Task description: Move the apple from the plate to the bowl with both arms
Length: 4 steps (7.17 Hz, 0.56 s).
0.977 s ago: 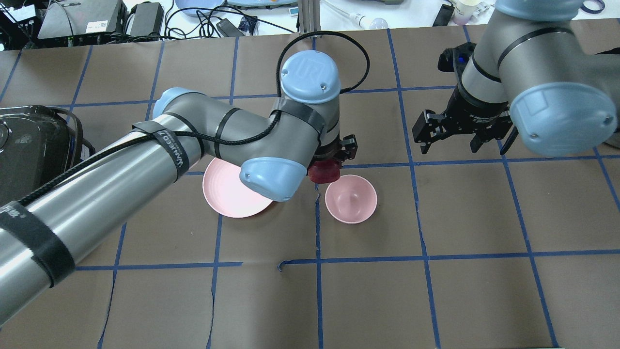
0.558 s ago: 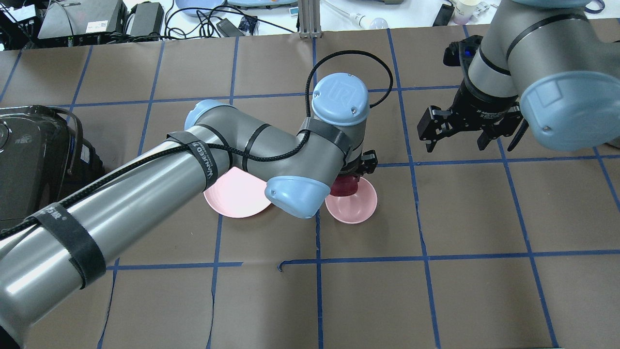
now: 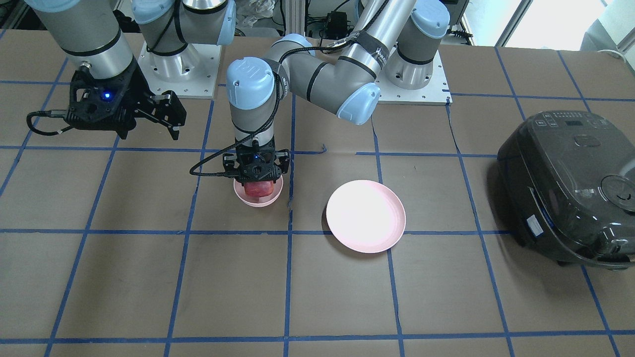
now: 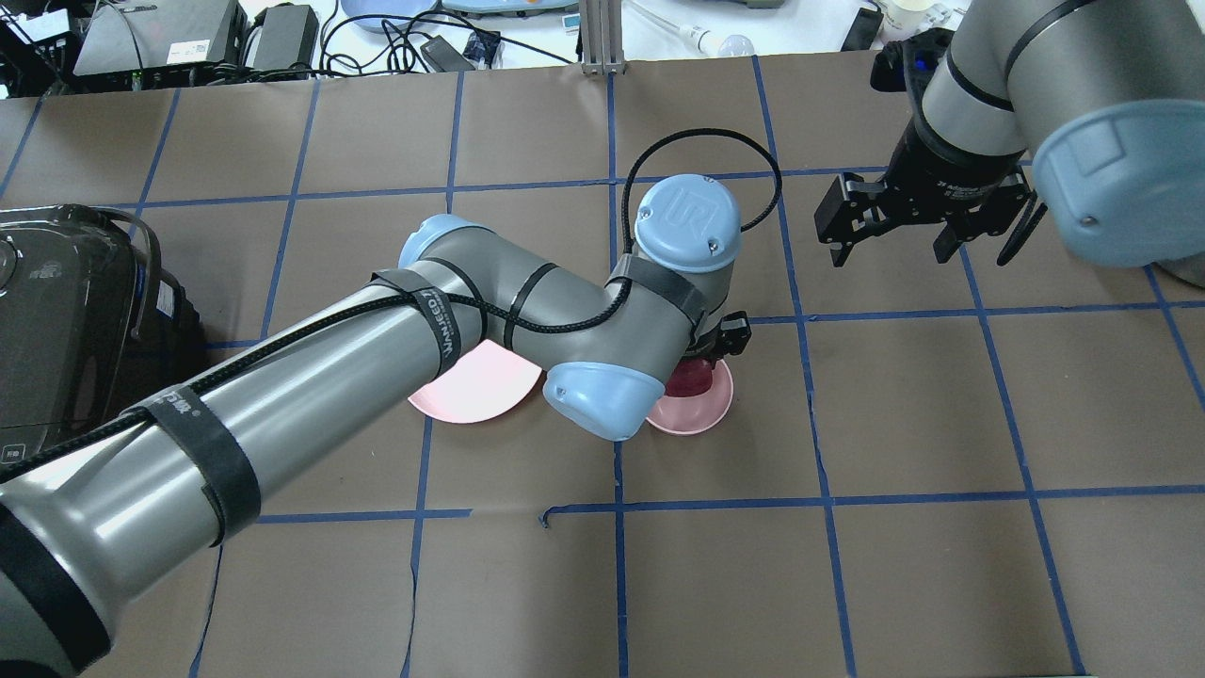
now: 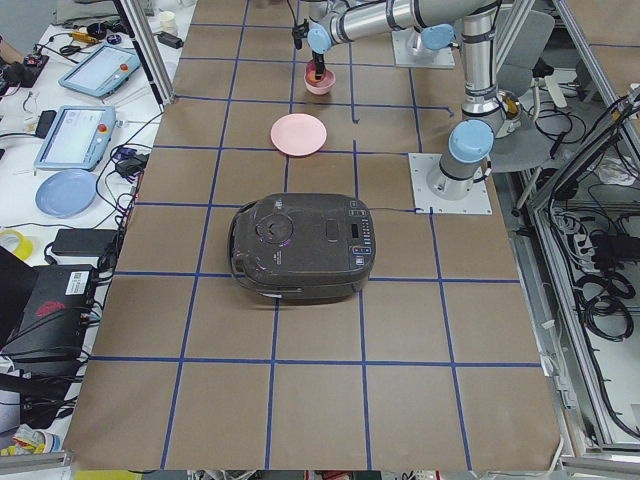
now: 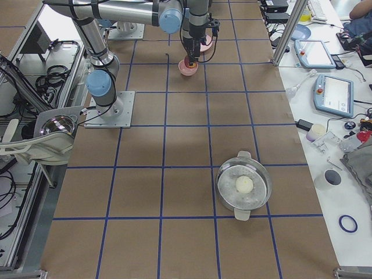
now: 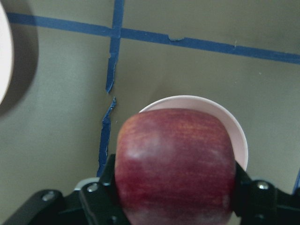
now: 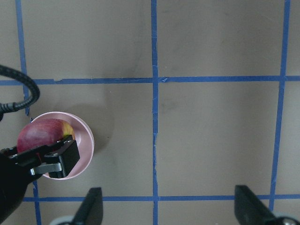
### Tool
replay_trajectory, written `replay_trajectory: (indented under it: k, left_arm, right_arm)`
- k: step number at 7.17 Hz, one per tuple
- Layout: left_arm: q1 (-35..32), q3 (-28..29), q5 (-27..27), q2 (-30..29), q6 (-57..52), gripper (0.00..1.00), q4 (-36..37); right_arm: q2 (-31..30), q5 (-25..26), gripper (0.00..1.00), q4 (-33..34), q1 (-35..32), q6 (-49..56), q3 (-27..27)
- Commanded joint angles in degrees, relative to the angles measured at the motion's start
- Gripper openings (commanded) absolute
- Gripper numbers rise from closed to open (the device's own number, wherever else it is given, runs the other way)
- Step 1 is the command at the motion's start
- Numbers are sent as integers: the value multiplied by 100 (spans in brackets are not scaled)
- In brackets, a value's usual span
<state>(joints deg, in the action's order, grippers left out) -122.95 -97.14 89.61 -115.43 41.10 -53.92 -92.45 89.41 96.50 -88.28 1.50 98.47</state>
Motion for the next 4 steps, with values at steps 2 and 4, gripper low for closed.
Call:
replay_trajectory:
  k: [2,4]
  left_arm:
    - [-62,-15,57,-138,-93,47,48]
    - [-62,-24,57,-164,-102,87,31]
  right_arm:
    - [-71,-12,100,-18,-14,0,-39]
    - [-80,-3,100,-18,-14,0,-30]
